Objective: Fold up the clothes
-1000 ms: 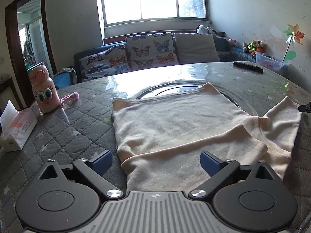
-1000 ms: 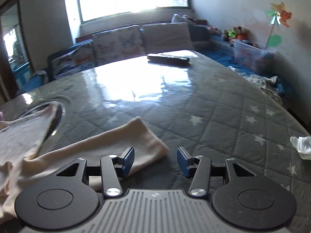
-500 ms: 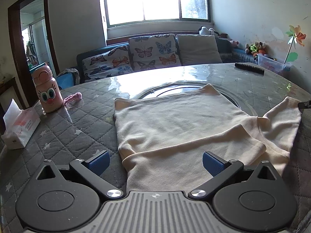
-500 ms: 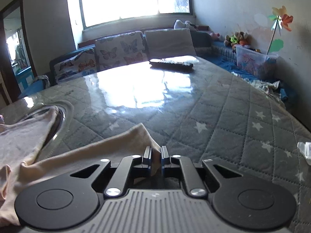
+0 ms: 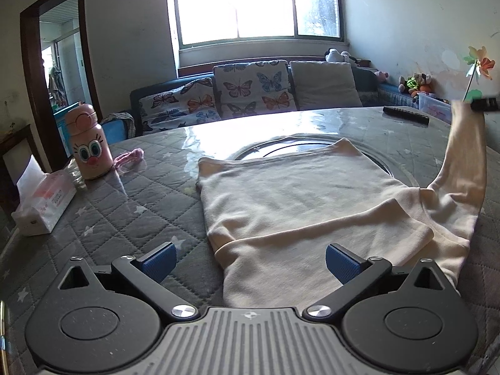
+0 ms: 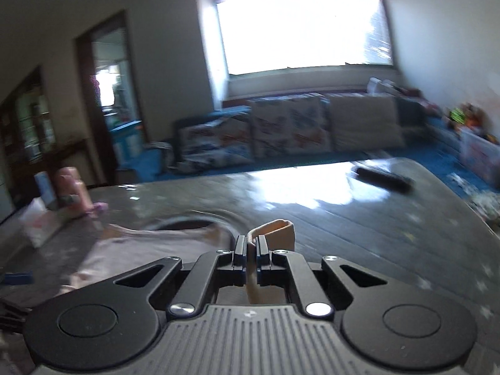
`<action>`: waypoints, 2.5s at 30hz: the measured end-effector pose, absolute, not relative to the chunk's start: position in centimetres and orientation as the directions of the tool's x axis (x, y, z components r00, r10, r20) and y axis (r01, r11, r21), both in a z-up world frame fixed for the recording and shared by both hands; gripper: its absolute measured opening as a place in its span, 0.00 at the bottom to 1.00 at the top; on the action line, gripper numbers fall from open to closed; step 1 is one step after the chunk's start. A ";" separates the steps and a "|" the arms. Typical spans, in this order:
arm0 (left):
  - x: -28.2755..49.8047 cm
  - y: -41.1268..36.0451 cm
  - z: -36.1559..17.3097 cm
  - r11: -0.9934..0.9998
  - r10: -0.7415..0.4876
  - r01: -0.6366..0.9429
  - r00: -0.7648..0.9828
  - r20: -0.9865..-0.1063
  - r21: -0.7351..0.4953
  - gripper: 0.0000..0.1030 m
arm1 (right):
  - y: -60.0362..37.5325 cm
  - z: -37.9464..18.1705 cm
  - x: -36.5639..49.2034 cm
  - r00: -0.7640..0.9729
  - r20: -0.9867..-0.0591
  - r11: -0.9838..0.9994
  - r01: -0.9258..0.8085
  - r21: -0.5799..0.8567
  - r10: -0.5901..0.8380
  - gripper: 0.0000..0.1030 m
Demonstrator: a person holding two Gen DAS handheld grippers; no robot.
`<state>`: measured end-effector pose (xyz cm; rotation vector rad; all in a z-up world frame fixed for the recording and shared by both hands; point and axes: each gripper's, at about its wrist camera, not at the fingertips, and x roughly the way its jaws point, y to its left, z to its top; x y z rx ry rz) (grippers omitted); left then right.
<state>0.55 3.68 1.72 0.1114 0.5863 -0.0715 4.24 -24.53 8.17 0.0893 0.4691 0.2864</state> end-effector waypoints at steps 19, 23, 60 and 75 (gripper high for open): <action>-1.2 7.7 0.9 0.999 -0.001 0.022 0.836 -0.548 0.032 1.00 | -6.0 10.0 3.6 0.645 -0.466 0.754 -0.652 0.078 0.606 0.04; -1.3 8.3 0.8 0.999 0.010 0.009 0.834 -0.551 0.032 1.00 | -4.6 9.0 3.1 0.580 -0.501 0.709 -0.699 0.099 0.642 0.10; 4.7 4.6 0.2 0.990 0.056 0.033 0.797 -0.602 0.136 1.00 | -15.7 1.1 5.9 0.564 -0.683 0.834 -0.537 0.125 0.465 0.25; 6.7 5.0 -0.3 0.995 0.039 0.026 0.787 -0.616 0.096 1.00 | -14.7 0.7 8.2 0.570 -0.674 0.839 -0.525 0.142 0.471 0.25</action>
